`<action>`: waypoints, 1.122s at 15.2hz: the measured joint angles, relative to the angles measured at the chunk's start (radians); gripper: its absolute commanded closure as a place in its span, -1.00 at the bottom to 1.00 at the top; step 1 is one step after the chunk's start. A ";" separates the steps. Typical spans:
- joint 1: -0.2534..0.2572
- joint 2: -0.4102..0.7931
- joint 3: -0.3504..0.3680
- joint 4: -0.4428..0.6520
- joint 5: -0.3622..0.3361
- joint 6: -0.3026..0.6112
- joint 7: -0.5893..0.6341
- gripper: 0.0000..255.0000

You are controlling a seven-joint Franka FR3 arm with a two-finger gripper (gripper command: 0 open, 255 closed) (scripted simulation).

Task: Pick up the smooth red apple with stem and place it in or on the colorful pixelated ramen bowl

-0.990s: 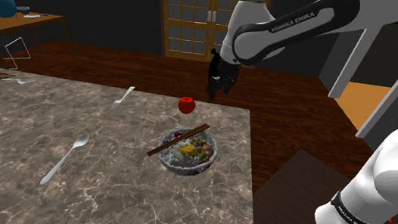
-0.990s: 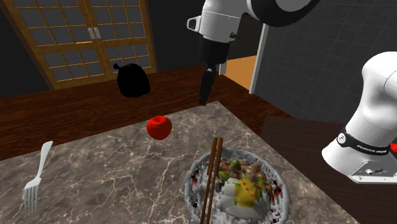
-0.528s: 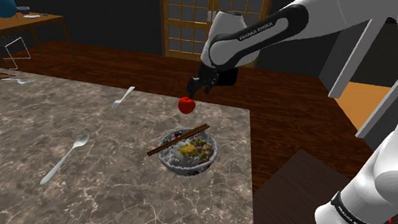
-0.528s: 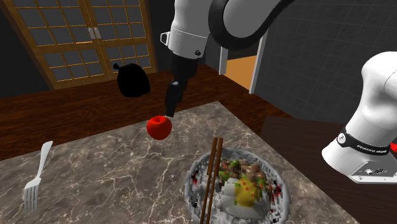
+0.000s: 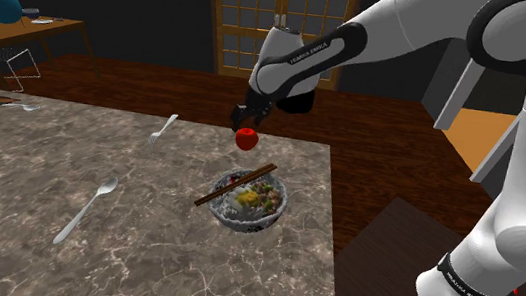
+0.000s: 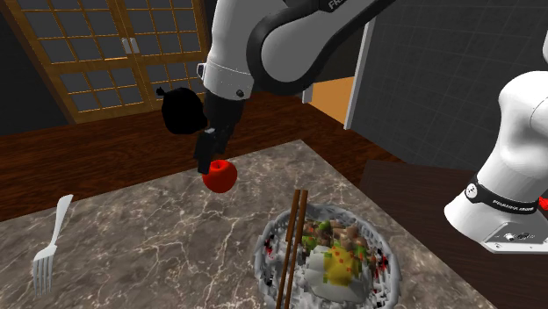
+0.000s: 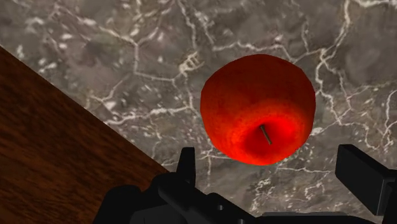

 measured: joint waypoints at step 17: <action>0.005 0.054 -0.001 0.021 -0.004 0.038 0.002 1.00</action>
